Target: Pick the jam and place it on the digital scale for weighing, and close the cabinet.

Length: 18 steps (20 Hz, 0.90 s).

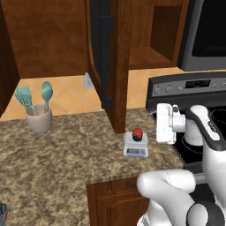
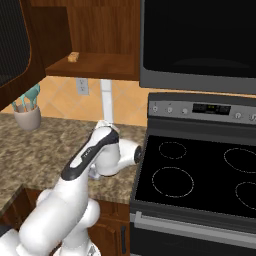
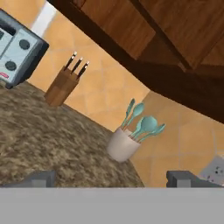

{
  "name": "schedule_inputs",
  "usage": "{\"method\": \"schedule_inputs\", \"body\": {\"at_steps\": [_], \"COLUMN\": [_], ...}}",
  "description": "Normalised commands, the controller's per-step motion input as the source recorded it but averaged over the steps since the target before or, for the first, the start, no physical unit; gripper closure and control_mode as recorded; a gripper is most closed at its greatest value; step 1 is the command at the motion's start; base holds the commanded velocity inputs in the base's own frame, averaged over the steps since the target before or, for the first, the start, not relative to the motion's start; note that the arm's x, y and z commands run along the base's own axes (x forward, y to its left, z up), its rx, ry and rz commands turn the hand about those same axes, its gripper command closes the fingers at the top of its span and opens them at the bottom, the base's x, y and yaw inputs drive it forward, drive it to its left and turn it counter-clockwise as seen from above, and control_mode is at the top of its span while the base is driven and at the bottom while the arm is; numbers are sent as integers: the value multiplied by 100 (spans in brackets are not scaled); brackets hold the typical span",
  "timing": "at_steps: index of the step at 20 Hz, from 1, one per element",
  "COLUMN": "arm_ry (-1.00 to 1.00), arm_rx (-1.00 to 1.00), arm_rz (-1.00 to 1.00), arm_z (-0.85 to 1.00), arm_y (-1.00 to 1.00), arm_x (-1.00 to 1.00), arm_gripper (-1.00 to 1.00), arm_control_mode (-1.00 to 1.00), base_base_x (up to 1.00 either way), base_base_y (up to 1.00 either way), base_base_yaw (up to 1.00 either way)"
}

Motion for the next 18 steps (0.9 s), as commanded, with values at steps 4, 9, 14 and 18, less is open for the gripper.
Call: {"method": "schedule_inputs", "body": {"at_steps": [4, 9, 14, 18], "arm_ry": [-49, -33, -15, -18], "arm_rx": [-16, -18, -8, -13], "arm_rz": [0, -1, -11, -13], "arm_z": [100, 100, 95, 77], "arm_y": [14, 17, 28, 41], "arm_x": [-100, -100, -100, -93], "arm_gripper": [-100, -100, -100, -100], "arm_control_mode": [-100, -100, -100, -100], "base_base_x": [0, 0, 0, 0], "base_base_y": [0, 0, 0, 0], "base_base_yaw": [0, 0, 0, 0]}}
